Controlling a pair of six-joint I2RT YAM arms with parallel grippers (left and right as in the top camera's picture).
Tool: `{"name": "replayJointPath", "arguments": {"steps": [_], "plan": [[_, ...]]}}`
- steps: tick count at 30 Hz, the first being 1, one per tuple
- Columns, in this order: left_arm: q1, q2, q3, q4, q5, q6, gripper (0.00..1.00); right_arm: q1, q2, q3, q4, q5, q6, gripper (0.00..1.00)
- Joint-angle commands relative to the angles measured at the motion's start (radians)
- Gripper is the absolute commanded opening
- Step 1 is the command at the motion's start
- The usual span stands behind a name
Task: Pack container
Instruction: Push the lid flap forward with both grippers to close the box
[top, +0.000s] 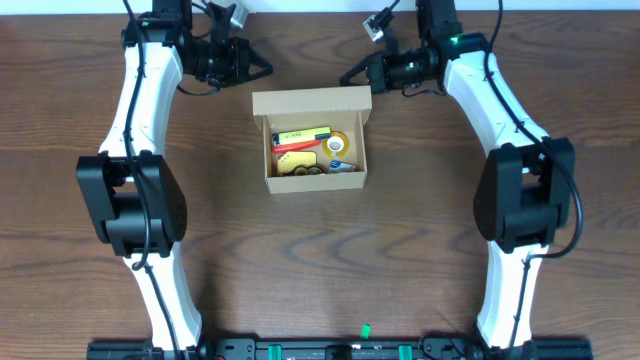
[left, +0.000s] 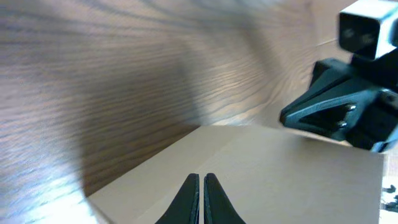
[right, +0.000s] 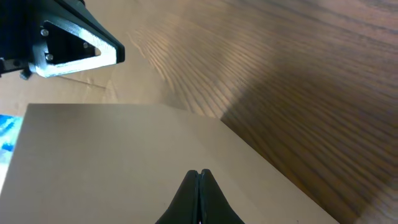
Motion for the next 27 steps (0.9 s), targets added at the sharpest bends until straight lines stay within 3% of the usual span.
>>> {"name": "replayJointPath", "arguments": {"steps": [1,15,24,27], "plan": [[-0.001,-0.029,0.013,-0.029,-0.079,0.060,0.06,0.007,-0.010,0.000,-0.011,0.019,-0.051,0.02],[0.000,-0.097,0.013,-0.062,-0.164,0.116,0.06,0.008,-0.174,0.000,-0.152,0.236,-0.285,0.01],[-0.017,-0.168,0.013,-0.143,-0.194,0.220,0.06,0.039,-0.205,0.000,-0.369,0.283,-0.489,0.01],[-0.045,-0.167,0.013,-0.187,-0.267,0.237,0.06,0.055,-0.205,0.000,-0.415,0.370,-0.503,0.01]]}}
